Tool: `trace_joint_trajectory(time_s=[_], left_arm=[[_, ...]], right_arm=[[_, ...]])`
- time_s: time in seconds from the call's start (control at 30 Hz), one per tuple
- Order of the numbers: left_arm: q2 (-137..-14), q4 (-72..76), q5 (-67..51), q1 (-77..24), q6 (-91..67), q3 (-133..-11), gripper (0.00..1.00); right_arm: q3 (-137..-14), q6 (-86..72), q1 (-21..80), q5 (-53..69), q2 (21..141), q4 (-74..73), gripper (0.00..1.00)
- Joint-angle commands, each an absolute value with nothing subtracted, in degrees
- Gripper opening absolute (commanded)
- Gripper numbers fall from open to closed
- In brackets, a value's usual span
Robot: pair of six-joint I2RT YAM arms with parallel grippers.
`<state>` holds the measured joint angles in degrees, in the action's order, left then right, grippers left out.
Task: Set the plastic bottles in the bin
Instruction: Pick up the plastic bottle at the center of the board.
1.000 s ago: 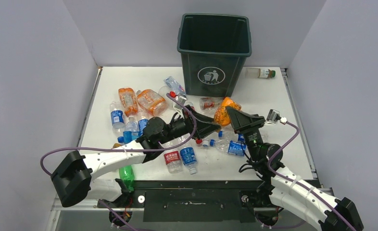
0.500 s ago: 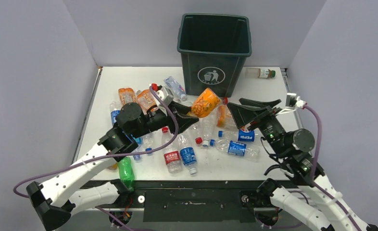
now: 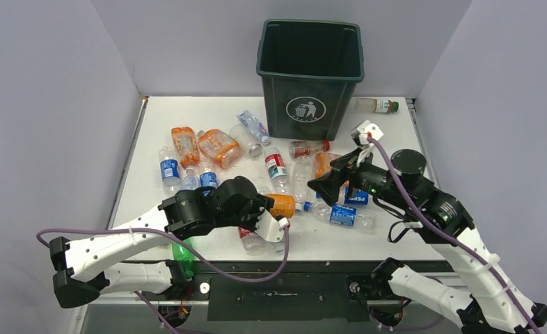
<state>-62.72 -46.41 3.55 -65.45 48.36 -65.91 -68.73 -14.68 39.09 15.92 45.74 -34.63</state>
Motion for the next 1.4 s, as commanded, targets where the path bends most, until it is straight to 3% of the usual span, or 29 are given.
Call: trace_joint_trajectory(time_s=[0.0, 0.13, 0.3, 0.53, 0.7, 0.9, 1.07, 1.27, 1.37], left_arm=[[-60.9, -49.2, 10.8, -67.2, 60.6, -70.8, 0.0], [-58.5, -45.6, 17.9, -70.1, 66.7, -68.4, 0.0], [-56.2, -44.9, 10.6, -70.4, 65.7, -69.2, 0.0], [-58.9, -52.9, 5.8, -71.4, 62.6, -74.4, 0.0], [-60.7, -56.8, -3.7, -71.5, 59.4, -79.4, 0.0], [-60.9, -57.7, -5.8, -71.5, 58.7, -80.6, 0.0], [-60.9, -57.7, -7.0, -71.5, 58.6, -80.8, 0.0], [-60.1, -55.4, -6.2, -71.5, 58.4, -79.4, 0.0], [-59.1, -53.2, -4.9, -71.5, 58.5, -77.9, 0.0]], right_arm=[[-72.4, -5.9, 39.2, 26.5, 49.2, -43.5, 0.9], [-66.0, -5.7, 39.4, 29.9, 48.1, -39.2, 0.9], [-60.2, -6.2, 39.5, 35.1, 46.8, -30.9, 0.9], [-63.3, -3.3, 43.0, 37.6, 51.8, -29.0, 0.9], [-63.9, -2.1, 50.5, 31.8, 56.0, -28.3, 0.9], [-65.5, -1.3, 57.9, 24.7, 60.0, -28.5, 0.9], [-64.7, -1.5, 59.6, 21.1, 60.9, -26.6, 0.99], [-63.0, -2.8, 59.8, 19.7, 60.2, -24.4, 0.57], [-62.3, -3.4, 59.9, 18.4, 59.4, -24.5, 0.45]])
